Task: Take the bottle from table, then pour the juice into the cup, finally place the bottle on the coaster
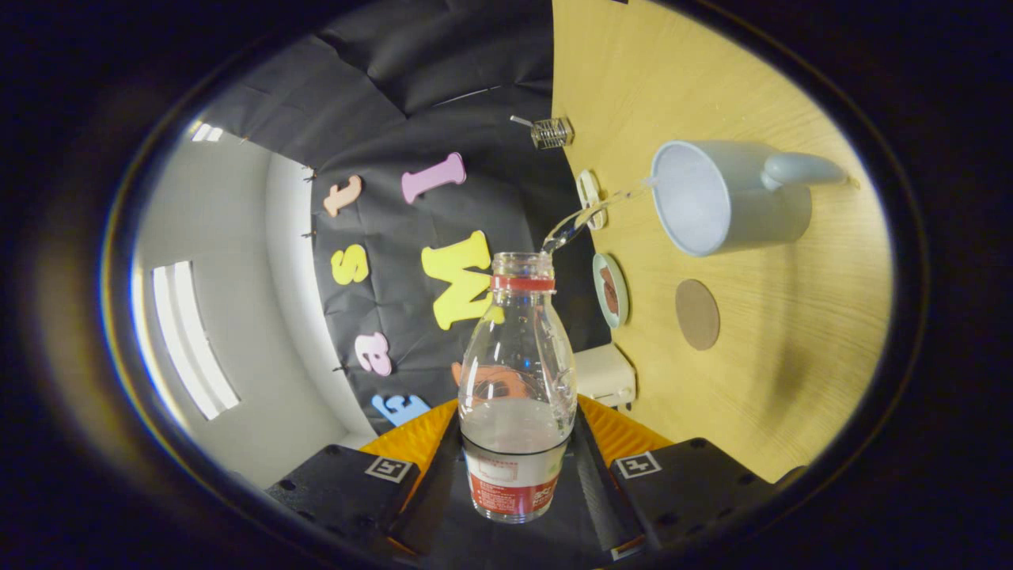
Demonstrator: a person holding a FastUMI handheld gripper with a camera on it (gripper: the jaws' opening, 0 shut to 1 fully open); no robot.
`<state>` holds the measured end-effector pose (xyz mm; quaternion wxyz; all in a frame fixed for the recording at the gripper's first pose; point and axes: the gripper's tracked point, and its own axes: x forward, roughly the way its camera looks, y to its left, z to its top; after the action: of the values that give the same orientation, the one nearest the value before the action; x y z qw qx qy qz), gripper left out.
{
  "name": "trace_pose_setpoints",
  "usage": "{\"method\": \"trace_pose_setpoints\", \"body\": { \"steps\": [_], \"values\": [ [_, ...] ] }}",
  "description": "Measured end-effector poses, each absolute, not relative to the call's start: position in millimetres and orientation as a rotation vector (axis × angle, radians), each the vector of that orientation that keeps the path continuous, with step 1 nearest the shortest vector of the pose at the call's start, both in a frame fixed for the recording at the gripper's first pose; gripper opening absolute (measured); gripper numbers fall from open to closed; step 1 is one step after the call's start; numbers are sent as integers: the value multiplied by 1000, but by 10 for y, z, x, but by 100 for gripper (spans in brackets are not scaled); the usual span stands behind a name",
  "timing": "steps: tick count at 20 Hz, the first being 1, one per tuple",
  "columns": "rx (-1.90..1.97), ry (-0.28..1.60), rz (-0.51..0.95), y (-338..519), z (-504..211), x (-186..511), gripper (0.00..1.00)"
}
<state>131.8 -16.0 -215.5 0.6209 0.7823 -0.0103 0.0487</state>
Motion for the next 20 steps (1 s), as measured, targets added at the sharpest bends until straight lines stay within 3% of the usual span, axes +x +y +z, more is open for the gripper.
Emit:
{"method": "trace_pose_setpoints", "body": {
  "steps": [20],
  "values": [
    [1919,-54,136,-219,-1974,1287,79]
  ]
}}
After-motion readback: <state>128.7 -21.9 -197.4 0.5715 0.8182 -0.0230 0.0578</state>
